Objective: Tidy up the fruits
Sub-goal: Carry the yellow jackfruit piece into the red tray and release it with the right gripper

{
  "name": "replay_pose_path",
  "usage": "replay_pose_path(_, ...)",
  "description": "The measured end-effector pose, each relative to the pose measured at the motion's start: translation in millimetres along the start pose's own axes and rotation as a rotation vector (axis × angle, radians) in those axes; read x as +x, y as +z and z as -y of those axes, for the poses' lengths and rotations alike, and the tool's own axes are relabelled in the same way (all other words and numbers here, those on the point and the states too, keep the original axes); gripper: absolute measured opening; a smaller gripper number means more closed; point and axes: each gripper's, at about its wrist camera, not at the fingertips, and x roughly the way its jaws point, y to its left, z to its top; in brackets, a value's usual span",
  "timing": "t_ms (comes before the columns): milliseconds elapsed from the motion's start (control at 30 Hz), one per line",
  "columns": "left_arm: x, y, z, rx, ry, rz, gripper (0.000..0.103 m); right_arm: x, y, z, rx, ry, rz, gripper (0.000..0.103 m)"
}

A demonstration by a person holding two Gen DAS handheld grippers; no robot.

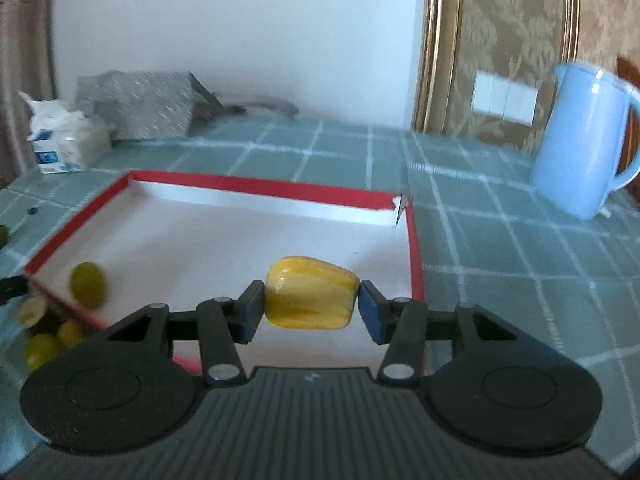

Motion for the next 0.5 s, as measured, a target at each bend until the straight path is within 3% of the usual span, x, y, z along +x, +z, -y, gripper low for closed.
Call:
replay_pose_path(233,1.7,0.0,5.5,0.029,-0.006,-0.002,0.083,43.6,8.2,6.0,0.031,0.002,-0.104,0.049)
replay_pose_path(433,3.0,-0.1,8.3,0.051,-0.004,-0.003,0.083,54.5,10.5,2.0,0.012,-0.019,-0.108,0.049)
replay_pose_path(500,2.7,-0.1,8.4,0.049,-0.005,-0.003,0.083,55.8,11.0,1.2,0.009,-0.029,-0.097,0.056)
